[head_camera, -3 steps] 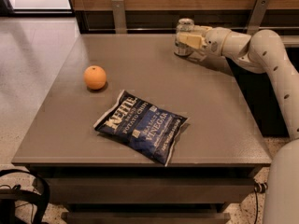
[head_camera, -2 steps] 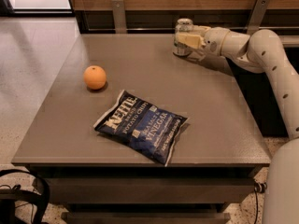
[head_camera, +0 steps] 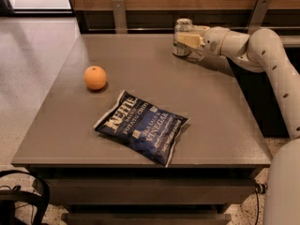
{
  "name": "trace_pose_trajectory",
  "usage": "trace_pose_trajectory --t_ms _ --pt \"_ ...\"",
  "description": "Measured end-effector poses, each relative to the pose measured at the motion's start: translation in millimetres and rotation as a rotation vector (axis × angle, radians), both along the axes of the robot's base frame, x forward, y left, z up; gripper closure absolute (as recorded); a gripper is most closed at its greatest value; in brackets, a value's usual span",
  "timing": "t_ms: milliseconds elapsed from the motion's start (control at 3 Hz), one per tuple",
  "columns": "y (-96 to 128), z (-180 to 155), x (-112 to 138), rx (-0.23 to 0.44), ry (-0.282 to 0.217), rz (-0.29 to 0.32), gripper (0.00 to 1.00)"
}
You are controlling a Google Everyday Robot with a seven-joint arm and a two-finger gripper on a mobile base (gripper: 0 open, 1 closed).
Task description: Move 7up can near blue chip bag
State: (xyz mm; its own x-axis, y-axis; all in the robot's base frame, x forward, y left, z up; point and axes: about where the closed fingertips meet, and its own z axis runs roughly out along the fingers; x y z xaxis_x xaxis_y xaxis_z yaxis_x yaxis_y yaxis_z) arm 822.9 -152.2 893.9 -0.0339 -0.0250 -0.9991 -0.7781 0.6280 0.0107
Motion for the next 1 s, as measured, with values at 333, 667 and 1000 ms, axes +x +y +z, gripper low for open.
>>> trace_pose_trajectory --t_ms 333,667,1000 --pt "-9 19 -9 -0.007 -0.01 -0.004 1.0" --pt "-35 65 -43 -0.023 -0.051 -0.026 1.0" --pt "-55 88 -78 -0.021 -0.063 -0.044 1.0"
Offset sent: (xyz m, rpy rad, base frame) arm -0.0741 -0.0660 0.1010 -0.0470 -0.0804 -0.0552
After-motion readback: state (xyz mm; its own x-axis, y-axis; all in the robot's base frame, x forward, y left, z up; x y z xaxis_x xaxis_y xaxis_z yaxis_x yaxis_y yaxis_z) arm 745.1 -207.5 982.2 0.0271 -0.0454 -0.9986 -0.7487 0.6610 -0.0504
